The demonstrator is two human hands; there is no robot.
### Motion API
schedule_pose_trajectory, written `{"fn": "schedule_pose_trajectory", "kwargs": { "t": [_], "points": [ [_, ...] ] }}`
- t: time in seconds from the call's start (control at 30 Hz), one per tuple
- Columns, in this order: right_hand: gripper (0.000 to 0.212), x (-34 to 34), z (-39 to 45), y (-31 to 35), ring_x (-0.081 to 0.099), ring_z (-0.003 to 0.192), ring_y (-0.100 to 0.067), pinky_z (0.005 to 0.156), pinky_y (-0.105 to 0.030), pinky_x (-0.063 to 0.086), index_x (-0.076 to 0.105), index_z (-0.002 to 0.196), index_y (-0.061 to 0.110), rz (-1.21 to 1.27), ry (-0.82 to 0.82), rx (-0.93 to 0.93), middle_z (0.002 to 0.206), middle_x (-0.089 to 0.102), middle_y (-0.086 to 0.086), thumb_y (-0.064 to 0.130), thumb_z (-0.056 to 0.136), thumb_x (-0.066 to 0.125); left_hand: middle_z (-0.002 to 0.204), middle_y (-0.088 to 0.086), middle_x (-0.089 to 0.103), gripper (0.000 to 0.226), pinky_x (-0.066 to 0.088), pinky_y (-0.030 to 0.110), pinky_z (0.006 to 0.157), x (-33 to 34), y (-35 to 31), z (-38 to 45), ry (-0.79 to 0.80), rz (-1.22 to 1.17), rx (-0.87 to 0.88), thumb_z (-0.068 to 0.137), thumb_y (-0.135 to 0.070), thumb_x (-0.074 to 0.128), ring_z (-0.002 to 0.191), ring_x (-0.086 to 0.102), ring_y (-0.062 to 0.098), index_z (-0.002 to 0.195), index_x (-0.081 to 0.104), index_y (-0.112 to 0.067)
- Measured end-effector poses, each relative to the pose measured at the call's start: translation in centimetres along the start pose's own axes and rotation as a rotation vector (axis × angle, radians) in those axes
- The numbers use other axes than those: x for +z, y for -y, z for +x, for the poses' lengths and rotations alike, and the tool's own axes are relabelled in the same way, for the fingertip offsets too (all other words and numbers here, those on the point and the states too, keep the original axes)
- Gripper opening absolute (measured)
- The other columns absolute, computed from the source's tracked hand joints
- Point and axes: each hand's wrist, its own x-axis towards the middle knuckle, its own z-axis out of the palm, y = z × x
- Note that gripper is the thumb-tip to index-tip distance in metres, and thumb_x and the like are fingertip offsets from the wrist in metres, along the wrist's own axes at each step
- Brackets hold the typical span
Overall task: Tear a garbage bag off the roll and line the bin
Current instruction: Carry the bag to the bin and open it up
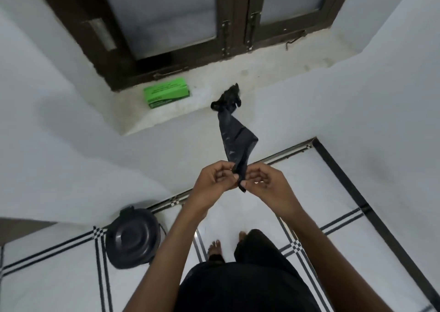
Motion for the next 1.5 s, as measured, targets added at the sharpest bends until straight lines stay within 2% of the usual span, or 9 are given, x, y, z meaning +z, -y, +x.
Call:
{"fn": "schedule_pose_trajectory", "kwargs": {
  "t": [0.43, 0.6, 0.7, 0.77, 0.87, 0.97, 1.07, 1.17, 1.5],
  "points": [
    [0.010, 7.5, -10.9, -3.0, 0.063, 0.075, -0.013, 0.072, -0.024, 0.054, 0.071, 0.087, 0.018, 0.150, 0.014, 0.152, 0.081, 0.070, -0.006, 0.009, 0.085, 0.070, 0.088, 0.009, 0.073, 0.010, 0.059, 0.033, 0.086, -2.6, 8.8, -16.8, -0.455, 0.160, -0.121, 0.094, -0.011, 0.063, 0.083, 0.073, 0.015, 0.098, 0.070, -0.005],
    [0.015, 12.7, -15.8, -3.9, 0.060, 0.062, -0.016, 0.064, -0.026, 0.055, 0.059, 0.080, 0.005, 0.744, 0.012, 0.602, 0.068, 0.058, -0.006, 0.005, 0.092, 0.051, 0.097, 0.013, 0.073, 0.014, 0.055, 0.019, 0.075, -2.6, 10.3, -23.8, -0.575, -0.207, -0.186, 0.097, -0.014, 0.059, 0.093, 0.072, 0.019, 0.095, 0.065, -0.002],
    [0.015, 15.4, -18.0, -4.0, 0.059, 0.059, -0.015, 0.061, -0.026, 0.052, 0.060, 0.083, 0.005, 0.671, 0.049, 0.741, 0.068, 0.061, -0.006, 0.007, 0.093, 0.049, 0.101, 0.013, 0.073, 0.008, 0.057, 0.026, 0.079, -3.9, 11.3, -26.3, -0.631, -0.490, -0.161, 0.098, -0.012, 0.057, 0.098, 0.071, 0.022, 0.093, 0.062, -0.007],
    [0.010, 16.9, -19.5, -4.0, 0.060, 0.069, -0.011, 0.066, -0.023, 0.050, 0.059, 0.099, 0.009, 0.410, 0.003, 0.639, 0.085, 0.063, -0.006, 0.008, 0.092, 0.052, 0.104, 0.014, 0.075, 0.011, 0.058, 0.027, 0.079, -4.7, 12.0, -27.7, -0.664, -0.462, -0.160, 0.097, -0.014, 0.059, 0.099, 0.072, 0.023, 0.096, 0.062, -0.003],
    [0.048, 18.1, -21.4, -3.1, 0.049, 0.113, -0.006, 0.093, -0.020, 0.043, 0.045, 0.132, 0.025, -0.107, -0.063, 0.139, 0.127, 0.049, 0.004, 0.009, 0.089, 0.057, 0.098, 0.013, 0.076, 0.020, 0.059, 0.024, 0.077, -6.4, 12.9, -29.7, -0.675, -0.327, -0.166, 0.096, -0.016, 0.062, 0.095, 0.074, 0.022, 0.103, 0.066, 0.003],
    [0.050, 19.6, -20.7, -1.3, 0.042, 0.125, -0.009, 0.106, -0.025, 0.035, 0.050, 0.134, 0.025, -0.546, 0.205, -0.431, 0.133, 0.049, 0.007, 0.017, 0.086, 0.063, 0.093, 0.014, 0.077, 0.020, 0.058, 0.023, 0.073, -9.1, 13.3, -31.6, -0.668, -0.239, -0.123, 0.094, -0.016, 0.064, 0.088, 0.074, 0.021, 0.099, 0.066, 0.003],
    [0.024, 23.7, -20.4, 0.3, 0.059, 0.090, -0.008, 0.086, -0.033, 0.048, 0.067, 0.108, 0.029, -0.795, 0.515, -0.538, 0.095, 0.067, 0.013, 0.034, 0.084, 0.064, 0.090, 0.014, 0.076, 0.019, 0.059, 0.024, 0.073, -12.9, 14.0, -33.8, -0.654, -0.252, -0.110, 0.093, -0.016, 0.065, 0.081, 0.073, 0.018, 0.097, 0.067, 0.003],
    [0.008, 27.6, -20.8, 0.4, 0.062, 0.079, -0.013, 0.073, -0.029, 0.045, 0.071, 0.085, 0.024, -0.797, 0.508, -0.505, 0.082, 0.068, 0.010, 0.031, 0.085, 0.068, 0.087, 0.010, 0.077, 0.017, 0.060, 0.025, 0.076, -16.7, 14.4, -35.6, -0.701, -0.332, -0.118, 0.094, -0.020, 0.065, 0.083, 0.075, 0.018, 0.093, 0.068, -0.003],
    [0.031, 36.8, -24.2, 1.4, 0.056, 0.070, -0.011, 0.063, -0.035, 0.048, 0.046, 0.067, 0.026, -0.667, 0.550, -0.504, 0.075, 0.060, 0.008, 0.050, 0.083, 0.058, 0.089, 0.011, 0.074, 0.013, 0.059, 0.022, 0.071, -25.3, 15.9, -39.6, -0.906, -0.689, -0.150, 0.092, -0.016, 0.067, 0.080, 0.073, 0.015, 0.094, 0.067, -0.003]
  ]
}}
